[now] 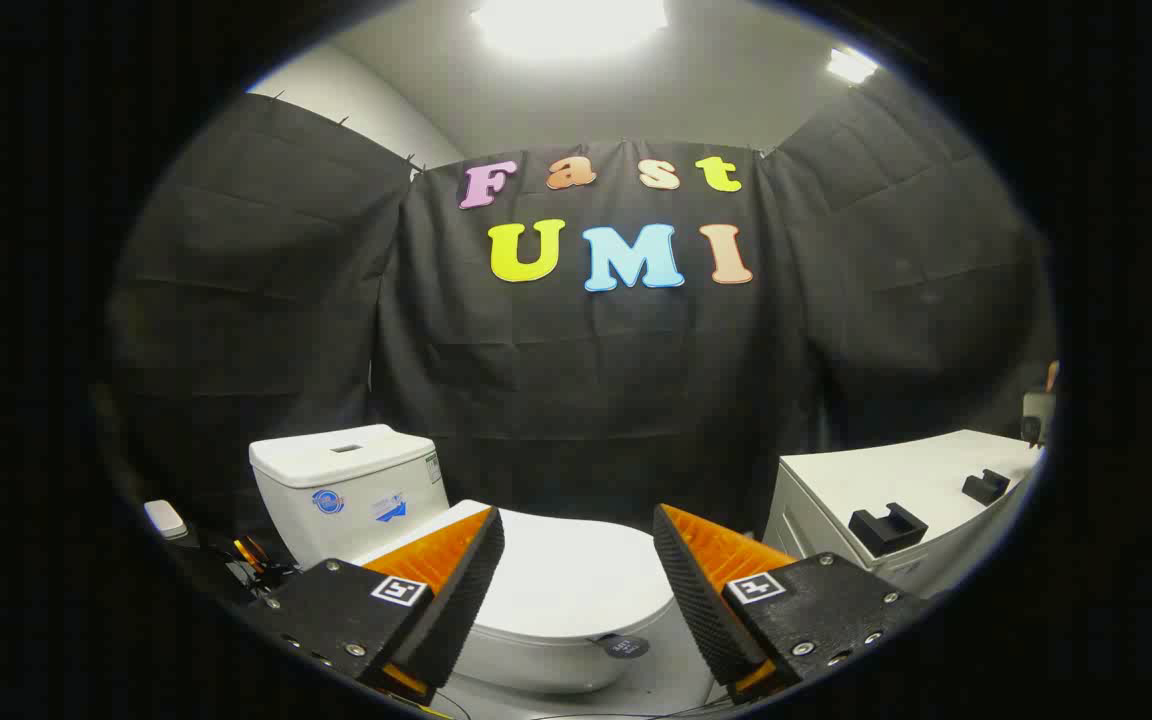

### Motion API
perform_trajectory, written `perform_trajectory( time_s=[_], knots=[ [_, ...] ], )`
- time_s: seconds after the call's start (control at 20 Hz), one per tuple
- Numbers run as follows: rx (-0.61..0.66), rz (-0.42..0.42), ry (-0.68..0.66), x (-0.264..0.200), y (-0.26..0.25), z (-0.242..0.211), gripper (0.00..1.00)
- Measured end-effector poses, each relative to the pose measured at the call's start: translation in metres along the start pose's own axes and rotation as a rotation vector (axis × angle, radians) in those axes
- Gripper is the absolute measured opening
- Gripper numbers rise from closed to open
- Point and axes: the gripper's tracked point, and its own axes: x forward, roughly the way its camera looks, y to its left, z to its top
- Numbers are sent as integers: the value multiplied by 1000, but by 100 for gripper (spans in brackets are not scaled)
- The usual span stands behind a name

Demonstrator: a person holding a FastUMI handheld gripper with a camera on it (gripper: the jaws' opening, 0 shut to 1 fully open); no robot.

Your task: Open the toilet lid.

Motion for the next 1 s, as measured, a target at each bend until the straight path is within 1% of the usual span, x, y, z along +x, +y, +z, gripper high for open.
perform_trajectory(
  time_s=[0.15, 0.5, 0.8, 1.0],
  knots=[
    [-11, 4, 3, 3, -1, 3, 93],
    [20, -8, -23, -2, -8, 13, 93],
    [-24, -19, -32, -1, -16, 14, 93],
    [-23, -24, -18, 0, -18, 11, 93]
  ],
)
